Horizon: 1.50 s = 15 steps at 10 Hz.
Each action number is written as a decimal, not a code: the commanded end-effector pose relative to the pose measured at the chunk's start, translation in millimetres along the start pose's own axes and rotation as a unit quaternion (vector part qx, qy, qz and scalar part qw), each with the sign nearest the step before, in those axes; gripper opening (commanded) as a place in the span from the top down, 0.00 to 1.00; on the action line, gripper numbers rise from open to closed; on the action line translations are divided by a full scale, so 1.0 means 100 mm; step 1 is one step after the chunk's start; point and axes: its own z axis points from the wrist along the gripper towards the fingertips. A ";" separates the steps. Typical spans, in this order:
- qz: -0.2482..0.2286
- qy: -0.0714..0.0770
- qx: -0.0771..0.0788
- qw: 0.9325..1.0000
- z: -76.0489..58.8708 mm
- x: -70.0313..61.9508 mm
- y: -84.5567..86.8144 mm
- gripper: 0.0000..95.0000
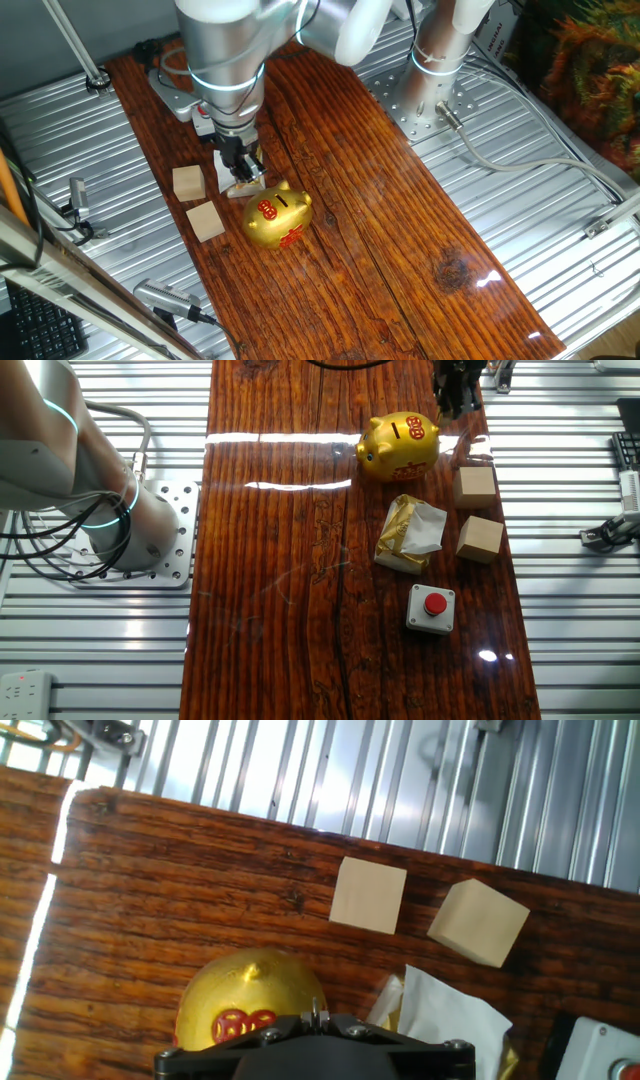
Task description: Drop coins into a piggy bank
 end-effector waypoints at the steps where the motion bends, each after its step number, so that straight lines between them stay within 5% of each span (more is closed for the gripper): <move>1: 0.027 -0.004 -0.003 1.000 -0.08 0.09 0.08 1.00; 9: 0.080 -0.025 -0.005 0.997 -0.06 0.56 0.32 1.00; 15: 0.100 -0.038 -0.010 0.994 0.12 0.67 0.41 1.00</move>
